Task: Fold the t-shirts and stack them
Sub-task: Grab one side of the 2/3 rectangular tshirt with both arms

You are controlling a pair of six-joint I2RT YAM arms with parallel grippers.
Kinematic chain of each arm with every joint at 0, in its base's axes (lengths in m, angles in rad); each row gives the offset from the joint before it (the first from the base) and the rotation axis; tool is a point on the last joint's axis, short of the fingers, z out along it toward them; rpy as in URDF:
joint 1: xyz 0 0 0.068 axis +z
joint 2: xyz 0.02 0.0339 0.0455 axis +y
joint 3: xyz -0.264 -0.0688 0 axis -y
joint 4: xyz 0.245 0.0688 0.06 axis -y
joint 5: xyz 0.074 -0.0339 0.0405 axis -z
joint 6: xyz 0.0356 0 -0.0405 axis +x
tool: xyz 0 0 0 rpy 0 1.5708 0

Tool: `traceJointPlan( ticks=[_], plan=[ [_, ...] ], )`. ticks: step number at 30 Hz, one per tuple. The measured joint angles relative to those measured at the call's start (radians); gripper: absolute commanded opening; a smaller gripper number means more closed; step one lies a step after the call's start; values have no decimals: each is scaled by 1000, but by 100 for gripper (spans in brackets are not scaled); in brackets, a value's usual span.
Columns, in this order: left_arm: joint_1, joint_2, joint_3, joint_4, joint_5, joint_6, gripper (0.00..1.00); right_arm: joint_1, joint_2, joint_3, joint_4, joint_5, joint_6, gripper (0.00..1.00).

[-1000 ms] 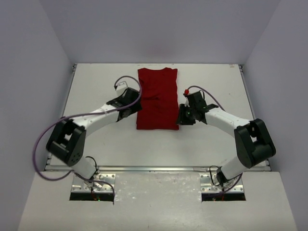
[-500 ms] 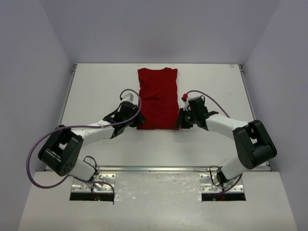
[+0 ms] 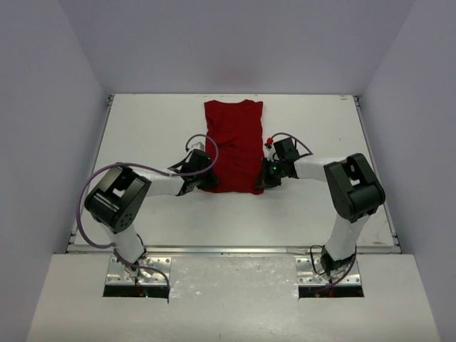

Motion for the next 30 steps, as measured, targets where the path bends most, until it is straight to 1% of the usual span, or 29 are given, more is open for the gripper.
traceJointPlan(
  ticks=[3,6,8,9,15,17,21,22,25,30],
  plan=[
    [-1,6,10,-11,-29,-29,9,-12,-5,-11,4,1,23,1],
    [-2,-4,-28,31,-48,-64,9,-19,-26,-40,14,11,39,2],
    [-5,-16,-52,53,-65,-78,9,-25,-28,-45,15,12,46,8],
    [-7,-24,-63,59,-75,-84,12,-27,-29,-47,14,10,48,9],
    [-12,-115,-148,47,-107,-86,14,-61,-52,-64,-11,0,26,11],
    [-12,-141,-175,47,-111,-85,14,-79,-52,-64,-28,-12,11,13],
    [-12,-164,-206,60,-111,-84,14,-111,-59,-76,-37,-54,-18,23],
    [-13,-165,-212,66,-111,-83,14,-117,-65,-84,-35,-68,-25,28],
    [-13,-167,-218,75,-108,-83,14,-138,-89,-111,-55,-105,-44,28],
    [-15,-198,-245,75,-99,-82,14,-165,-104,-112,-121,-100,-66,28]
  ],
)
